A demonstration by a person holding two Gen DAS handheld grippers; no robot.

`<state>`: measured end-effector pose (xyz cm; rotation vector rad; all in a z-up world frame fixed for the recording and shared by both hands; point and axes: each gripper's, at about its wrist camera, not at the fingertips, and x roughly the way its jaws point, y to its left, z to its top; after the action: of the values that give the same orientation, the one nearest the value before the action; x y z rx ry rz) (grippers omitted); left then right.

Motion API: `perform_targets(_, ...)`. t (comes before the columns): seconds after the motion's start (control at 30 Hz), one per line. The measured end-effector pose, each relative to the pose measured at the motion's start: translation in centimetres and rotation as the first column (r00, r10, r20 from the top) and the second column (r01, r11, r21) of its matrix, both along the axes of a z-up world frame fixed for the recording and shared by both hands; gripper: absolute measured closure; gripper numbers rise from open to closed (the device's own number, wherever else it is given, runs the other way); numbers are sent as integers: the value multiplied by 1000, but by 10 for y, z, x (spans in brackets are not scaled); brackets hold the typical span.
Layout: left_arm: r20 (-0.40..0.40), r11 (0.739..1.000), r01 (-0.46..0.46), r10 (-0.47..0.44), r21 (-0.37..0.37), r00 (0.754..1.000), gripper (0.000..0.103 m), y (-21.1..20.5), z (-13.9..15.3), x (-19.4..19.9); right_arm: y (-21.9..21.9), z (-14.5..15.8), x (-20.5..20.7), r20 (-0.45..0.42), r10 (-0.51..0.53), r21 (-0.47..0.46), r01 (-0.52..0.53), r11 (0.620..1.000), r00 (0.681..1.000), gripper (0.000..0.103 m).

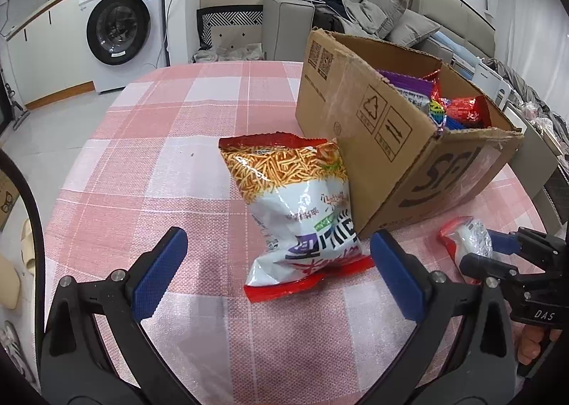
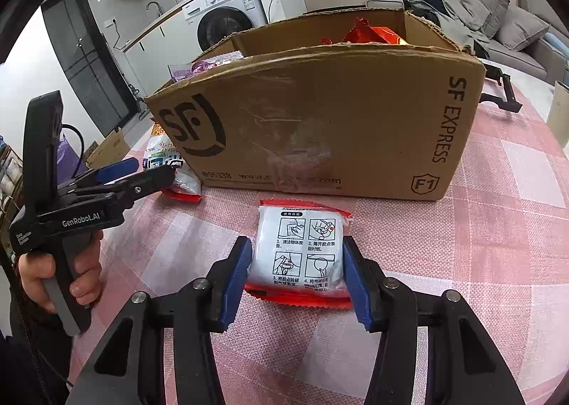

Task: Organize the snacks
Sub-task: 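Withdraw both tools and move the right tool toward the white-and-red pack, then close the right tool on the white-and-red pack while the left tool closes on the striped snack bag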

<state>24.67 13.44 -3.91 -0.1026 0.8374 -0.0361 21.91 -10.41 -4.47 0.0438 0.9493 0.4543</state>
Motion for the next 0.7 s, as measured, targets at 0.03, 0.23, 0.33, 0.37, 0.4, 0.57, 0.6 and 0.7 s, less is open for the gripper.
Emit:
perform_targets(0.03, -4, 1000, 0, 0, 2, 1000, 1, 0, -1, 2, 0, 0, 0, -1, 0, 5, 0, 1000, 1000, 51)
perform_targets(0.23, -33, 1000, 26, -26, -11, 999, 16, 1, -10, 14, -5, -1, 0, -5, -1, 21, 1, 1000, 1000, 51)
perform_targets(0.33, -25, 997, 57, -58, -43, 998, 32, 1, -11, 16, -5, -1, 0, -5, -1, 21, 1, 1000, 1000, 51)
perform_targets(0.37, -26, 996, 69, -71, -55, 997, 41, 0, -12, 16, -5, -1, 0, -6, -1, 21, 1, 1000, 1000, 51)
perform_targets(0.4, -26, 994, 83, -85, -68, 996, 46, -1, -12, 15, -5, -1, 0, -6, -1, 21, 1, 1000, 1000, 51)
perform_targets(0.57, -14, 994, 93, -94, -63, 995, 52, -2, -12, 12, -3, -1, 0, -6, 0, 18, 0, 1000, 1000, 51)
perform_targets(0.6, -13, 994, 93, -94, -63, 995, 52, -1, -12, 11, -3, -1, 0, -6, 0, 18, 0, 1000, 1000, 51)
perform_targets(0.7, -9, 993, 96, -97, -64, 995, 53, 0, -12, 7, -3, -1, 0, -7, 0, 21, 0, 1000, 1000, 51)
